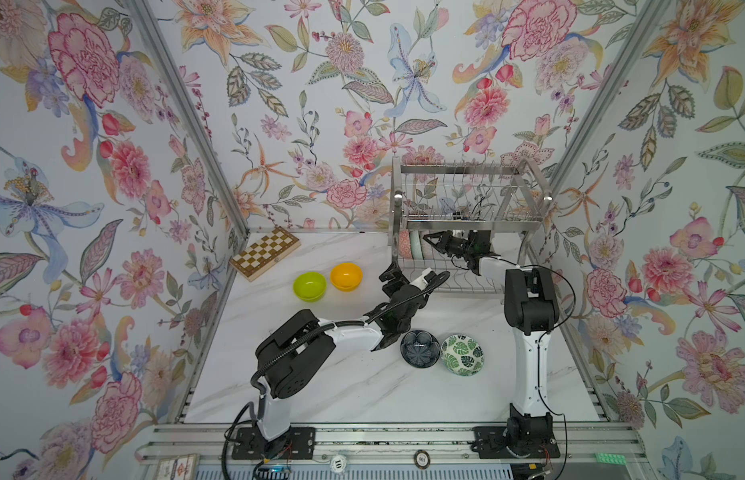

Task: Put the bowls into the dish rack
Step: 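Set the striped bowl upright beside the pale green bowl with right gripper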

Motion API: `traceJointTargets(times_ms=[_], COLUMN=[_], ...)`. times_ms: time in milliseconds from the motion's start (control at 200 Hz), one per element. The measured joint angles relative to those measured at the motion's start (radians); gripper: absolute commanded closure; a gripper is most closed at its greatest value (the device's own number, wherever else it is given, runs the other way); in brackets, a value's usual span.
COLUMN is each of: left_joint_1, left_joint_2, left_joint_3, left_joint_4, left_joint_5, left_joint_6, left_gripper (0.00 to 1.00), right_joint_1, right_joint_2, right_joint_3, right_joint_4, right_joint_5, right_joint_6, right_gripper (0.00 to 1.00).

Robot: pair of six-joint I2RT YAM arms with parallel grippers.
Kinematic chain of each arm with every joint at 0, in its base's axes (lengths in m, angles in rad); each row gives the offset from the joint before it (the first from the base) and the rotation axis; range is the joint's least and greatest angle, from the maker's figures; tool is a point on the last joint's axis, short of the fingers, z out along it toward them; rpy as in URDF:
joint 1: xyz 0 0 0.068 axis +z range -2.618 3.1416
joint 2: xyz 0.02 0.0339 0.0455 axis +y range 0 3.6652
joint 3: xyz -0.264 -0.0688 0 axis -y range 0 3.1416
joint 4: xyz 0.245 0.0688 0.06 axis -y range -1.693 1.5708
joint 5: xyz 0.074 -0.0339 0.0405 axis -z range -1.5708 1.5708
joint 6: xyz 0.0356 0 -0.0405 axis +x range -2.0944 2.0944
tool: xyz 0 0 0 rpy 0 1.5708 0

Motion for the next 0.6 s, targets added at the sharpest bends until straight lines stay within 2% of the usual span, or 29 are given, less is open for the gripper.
traceJointTargets(times_ms=[225,595], left_joint_1=[0.000,0.000], left_joint_2=[0.000,0.000], left_joint_3=[0.000,0.000], left_joint_4=[0.000,-0.003], left_joint_5=[0.000,0.000], left_joint_6=[0.000,-0.002], left_gripper=[0.01,0.01], right_joint_1=[0.000,0.000], right_joint_2=[0.000,-0.023], right_joint_3=[0.005,-0.035], right_joint_4=[-0.013,0.004], right_joint_5=[0.000,0.036], right_joint_6=[0.000,0.013], right_gripper=[0.89,0.75])
